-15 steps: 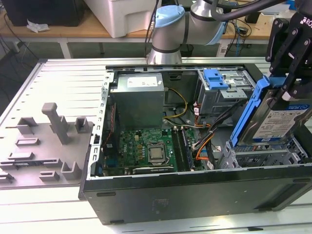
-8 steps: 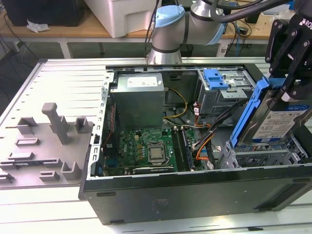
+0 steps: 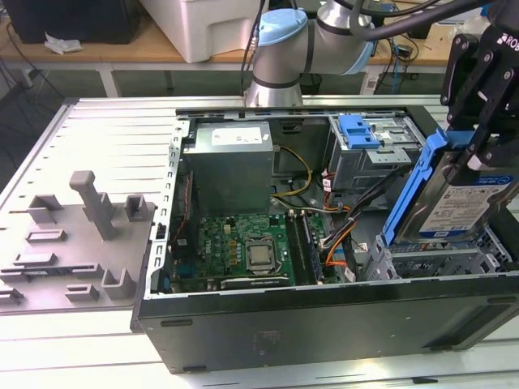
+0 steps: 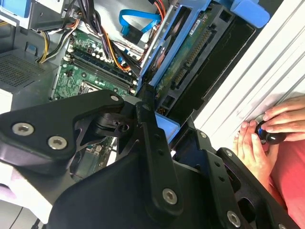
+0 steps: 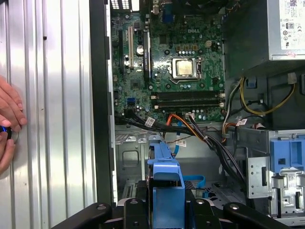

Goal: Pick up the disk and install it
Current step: 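Insert the disk into the insertion slot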

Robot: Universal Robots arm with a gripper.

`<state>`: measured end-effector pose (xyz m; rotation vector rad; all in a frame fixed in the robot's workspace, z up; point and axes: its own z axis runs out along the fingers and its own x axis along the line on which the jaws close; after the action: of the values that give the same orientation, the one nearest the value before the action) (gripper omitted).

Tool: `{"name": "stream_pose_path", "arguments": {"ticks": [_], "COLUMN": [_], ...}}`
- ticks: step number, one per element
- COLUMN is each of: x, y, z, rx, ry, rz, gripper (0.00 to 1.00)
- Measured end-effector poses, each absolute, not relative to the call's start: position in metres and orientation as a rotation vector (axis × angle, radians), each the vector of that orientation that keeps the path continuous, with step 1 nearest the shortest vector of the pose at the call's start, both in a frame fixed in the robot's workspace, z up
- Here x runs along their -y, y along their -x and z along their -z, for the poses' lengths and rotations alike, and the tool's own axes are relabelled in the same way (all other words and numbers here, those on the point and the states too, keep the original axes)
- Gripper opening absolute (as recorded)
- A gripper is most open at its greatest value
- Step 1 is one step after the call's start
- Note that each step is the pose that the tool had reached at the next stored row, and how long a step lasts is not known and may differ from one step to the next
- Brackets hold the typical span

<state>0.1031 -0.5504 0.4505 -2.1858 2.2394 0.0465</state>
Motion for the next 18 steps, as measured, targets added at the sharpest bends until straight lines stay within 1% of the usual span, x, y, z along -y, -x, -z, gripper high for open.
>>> {"name": "stream_pose_path", "arguments": {"ticks": [18], "x": [0.5504], "y": [-0.1032], "z": [-0.4434], "rx": [-2.239], "ry": [2.186], "rz": [-0.046], "gripper": [0.36]}}
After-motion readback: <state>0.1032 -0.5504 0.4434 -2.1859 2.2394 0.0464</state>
